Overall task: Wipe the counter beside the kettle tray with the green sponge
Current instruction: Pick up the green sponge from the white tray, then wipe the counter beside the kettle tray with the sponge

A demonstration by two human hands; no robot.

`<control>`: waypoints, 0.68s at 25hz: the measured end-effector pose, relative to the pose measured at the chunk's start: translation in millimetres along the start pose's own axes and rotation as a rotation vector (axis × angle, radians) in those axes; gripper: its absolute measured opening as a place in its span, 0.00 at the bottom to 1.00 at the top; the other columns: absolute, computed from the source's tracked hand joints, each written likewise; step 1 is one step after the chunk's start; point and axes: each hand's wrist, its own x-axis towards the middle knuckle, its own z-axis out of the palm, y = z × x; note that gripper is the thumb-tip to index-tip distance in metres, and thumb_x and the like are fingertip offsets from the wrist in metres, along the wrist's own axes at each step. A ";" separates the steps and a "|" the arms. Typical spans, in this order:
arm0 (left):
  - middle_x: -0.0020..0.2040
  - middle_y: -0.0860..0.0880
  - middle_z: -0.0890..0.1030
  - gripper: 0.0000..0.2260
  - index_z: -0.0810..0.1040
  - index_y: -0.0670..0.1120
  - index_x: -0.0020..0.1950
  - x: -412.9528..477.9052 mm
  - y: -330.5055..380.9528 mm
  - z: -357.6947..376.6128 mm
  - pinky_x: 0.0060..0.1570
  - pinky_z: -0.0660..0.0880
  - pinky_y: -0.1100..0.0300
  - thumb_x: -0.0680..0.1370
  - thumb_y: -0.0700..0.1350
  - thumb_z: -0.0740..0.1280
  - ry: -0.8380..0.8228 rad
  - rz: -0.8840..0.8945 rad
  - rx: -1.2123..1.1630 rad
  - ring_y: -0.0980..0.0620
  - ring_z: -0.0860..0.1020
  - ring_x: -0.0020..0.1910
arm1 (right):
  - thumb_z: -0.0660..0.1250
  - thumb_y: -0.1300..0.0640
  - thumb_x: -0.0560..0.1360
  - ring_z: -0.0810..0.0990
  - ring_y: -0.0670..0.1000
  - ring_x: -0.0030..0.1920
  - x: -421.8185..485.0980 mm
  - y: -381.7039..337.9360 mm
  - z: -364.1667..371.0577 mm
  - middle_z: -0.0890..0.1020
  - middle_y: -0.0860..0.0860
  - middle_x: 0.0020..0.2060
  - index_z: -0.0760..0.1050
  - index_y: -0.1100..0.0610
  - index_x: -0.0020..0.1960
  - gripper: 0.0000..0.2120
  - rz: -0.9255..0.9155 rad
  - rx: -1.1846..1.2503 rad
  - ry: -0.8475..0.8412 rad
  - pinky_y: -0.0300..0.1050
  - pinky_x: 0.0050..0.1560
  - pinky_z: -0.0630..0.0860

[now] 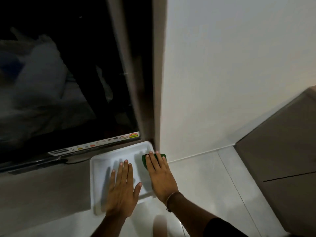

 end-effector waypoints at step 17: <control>0.82 0.39 0.63 0.38 0.62 0.40 0.82 79.7 576.7 31.2 0.77 0.40 0.47 0.82 0.67 0.48 0.051 0.874 -0.037 0.37 0.61 0.81 | 0.58 0.74 0.77 0.40 0.60 0.83 -299.2 439.1 -263.7 0.47 0.55 0.85 0.42 0.56 0.84 0.42 0.829 -0.210 0.289 0.59 0.83 0.44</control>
